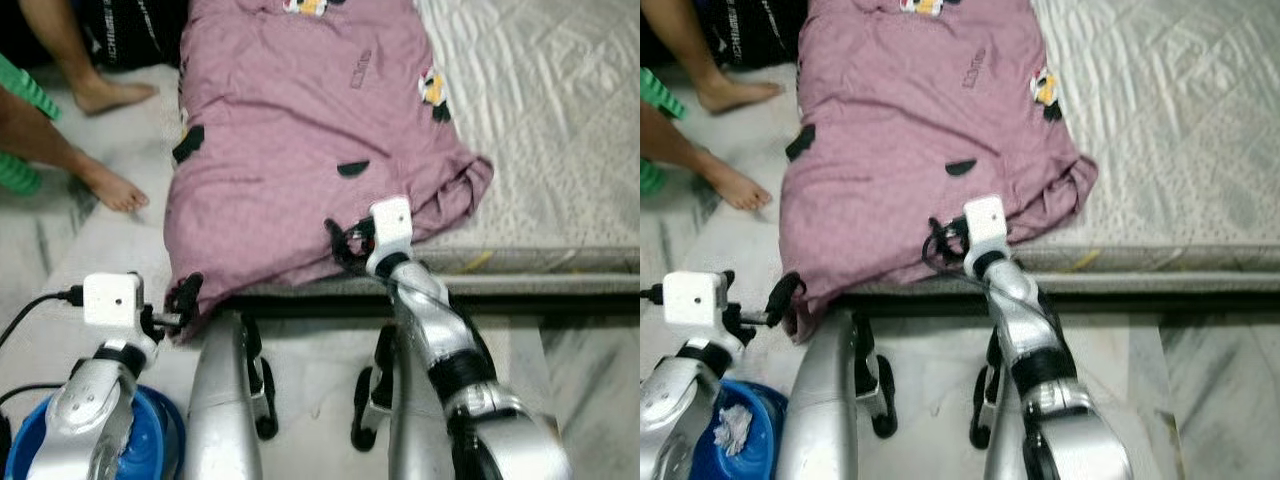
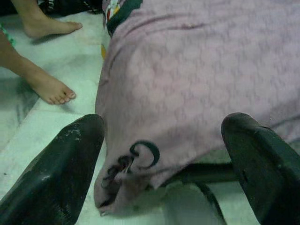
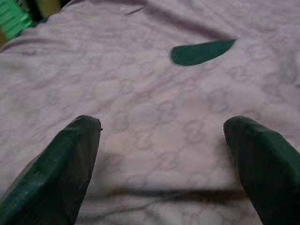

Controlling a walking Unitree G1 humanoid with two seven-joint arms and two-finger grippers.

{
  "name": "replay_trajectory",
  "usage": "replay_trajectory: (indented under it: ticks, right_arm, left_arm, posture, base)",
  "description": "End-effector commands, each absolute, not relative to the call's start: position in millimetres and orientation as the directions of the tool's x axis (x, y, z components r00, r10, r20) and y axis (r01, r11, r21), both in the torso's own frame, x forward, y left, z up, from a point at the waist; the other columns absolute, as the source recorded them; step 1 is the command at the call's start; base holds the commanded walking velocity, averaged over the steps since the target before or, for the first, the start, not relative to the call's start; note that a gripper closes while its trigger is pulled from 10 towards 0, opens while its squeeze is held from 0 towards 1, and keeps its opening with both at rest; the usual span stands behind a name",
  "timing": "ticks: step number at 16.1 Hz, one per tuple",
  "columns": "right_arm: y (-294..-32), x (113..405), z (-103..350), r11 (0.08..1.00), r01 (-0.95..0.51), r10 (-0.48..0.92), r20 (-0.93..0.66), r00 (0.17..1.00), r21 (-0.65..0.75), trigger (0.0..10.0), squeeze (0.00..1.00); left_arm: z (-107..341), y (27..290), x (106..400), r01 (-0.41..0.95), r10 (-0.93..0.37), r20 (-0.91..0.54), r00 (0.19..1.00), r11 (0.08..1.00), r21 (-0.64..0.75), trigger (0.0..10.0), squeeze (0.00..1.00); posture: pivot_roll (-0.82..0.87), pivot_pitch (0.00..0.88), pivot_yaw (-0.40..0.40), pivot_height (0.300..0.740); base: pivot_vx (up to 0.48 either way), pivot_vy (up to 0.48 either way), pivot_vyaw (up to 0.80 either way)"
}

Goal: Clean up the room

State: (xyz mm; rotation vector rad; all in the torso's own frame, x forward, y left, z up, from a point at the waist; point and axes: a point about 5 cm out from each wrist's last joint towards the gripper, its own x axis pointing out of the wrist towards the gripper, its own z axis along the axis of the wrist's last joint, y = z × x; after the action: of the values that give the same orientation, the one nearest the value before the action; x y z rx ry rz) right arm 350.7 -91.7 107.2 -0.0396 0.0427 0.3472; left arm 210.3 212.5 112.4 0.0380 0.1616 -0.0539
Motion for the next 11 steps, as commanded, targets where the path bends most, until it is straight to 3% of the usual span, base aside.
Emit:
replay_trajectory:
  ticks: [1,7,11]
  right_arm:
    - [-92,355,107,0.951,-0.31,0.31,-0.052,0.949,0.003,10.0,0.0]
    - [-85,380,119,0.974,-0.178,0.2,-0.163,0.966,0.139,10.0,0.0]
    - [-112,362,70,0.962,0.084,0.048,-0.463,0.885,0.259,10.0,0.0]
  left_arm:
    - [112,210,206,0.084,-0.075,-0.188,0.979,0.996,0.041,10.0,0.0]
    - [115,207,205,0.104,-0.091,-0.201,0.975,0.993,0.054,10.0,0.0]
    - [112,200,207,0.113,-0.103,-0.203,0.974,0.993,0.041,10.0,0.0]
  posture:
    - [0.24,0.378,0.014,0.572]
    - [0.26,0.383,0.011,0.572]
    - [0.25,0.373,0.005,0.572]
  base:
    - [0.0,0.0,0.0]
    - [0.0,0.0,0.0]
    - [0.0,0.0,0.0]
